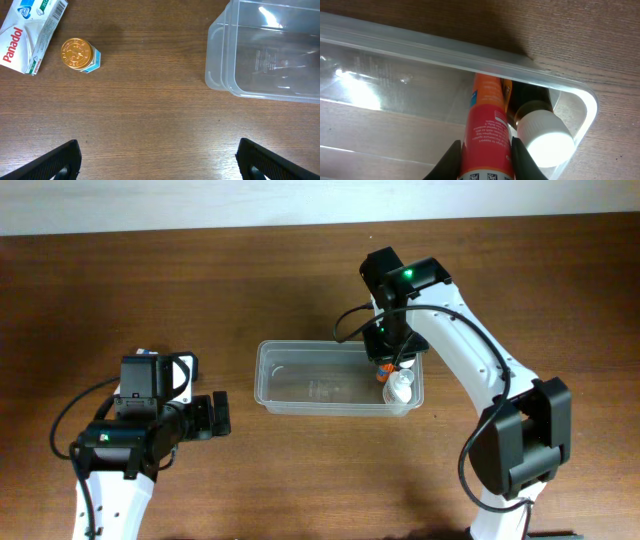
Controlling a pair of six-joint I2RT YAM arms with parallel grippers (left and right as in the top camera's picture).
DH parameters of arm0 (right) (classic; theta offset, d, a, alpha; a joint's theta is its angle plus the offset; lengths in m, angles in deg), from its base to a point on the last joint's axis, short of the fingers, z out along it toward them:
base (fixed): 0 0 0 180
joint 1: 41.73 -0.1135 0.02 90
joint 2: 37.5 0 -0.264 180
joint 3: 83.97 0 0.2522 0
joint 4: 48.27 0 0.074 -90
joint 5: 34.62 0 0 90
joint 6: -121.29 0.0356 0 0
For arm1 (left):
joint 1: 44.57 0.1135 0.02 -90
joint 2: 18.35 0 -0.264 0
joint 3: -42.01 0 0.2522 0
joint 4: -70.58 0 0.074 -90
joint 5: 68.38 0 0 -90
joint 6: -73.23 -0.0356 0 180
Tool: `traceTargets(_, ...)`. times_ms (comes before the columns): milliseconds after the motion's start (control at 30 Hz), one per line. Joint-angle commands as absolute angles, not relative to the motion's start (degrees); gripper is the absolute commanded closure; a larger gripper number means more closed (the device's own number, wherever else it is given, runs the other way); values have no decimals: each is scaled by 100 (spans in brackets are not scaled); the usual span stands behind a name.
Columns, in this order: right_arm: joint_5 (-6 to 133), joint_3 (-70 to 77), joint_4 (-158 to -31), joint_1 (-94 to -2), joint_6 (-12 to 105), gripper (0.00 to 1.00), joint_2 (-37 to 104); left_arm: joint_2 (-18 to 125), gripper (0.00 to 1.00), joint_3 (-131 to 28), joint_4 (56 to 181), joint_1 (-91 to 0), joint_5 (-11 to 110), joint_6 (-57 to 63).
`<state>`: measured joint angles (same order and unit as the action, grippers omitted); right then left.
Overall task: Pack container
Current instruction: 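Lower the orange tube into the container and open the right gripper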
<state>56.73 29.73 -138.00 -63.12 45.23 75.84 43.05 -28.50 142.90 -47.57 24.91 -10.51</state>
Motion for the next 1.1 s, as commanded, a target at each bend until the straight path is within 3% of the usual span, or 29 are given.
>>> traceTargets(0, 5572, 2997, -13780, -6347, 4571, 75, 7678, 4310, 0, -2944, 14299, -4779, 2594, -1040)
traceTargets(67, 5572, 2997, -13782, -6347, 4566, 62, 7678, 4310, 1, -2944, 14299, -4779, 2594, -1040)
traceTargets(133, 5570, 2997, -13780, -6347, 4525, 59, 7678, 4310, 1, -2944, 14299, -4779, 2594, -1040)
traceTargets(400, 5498, 3303, -13815, -6347, 4507, 57, 7455, 4310, 1, -2944, 14297, -4779, 2592, -1040)
traceTargets(600, 5467, 4090, -13922, -6266, 4505, 50, 6668, 4308, 1, -2944, 14297, -4779, 2592, -1040)
traceTargets(867, 5472, 4278, -14543, -4979, 4440, 28, 5499, 4340, 0, -3189, 14317, -4742, 2113, -1036)
traceTargets(1067, 5644, 4020, -15277, -3916, 3965, 27, 5482, 5018, 0, -3294, 14214, -4202, 2081, -951)
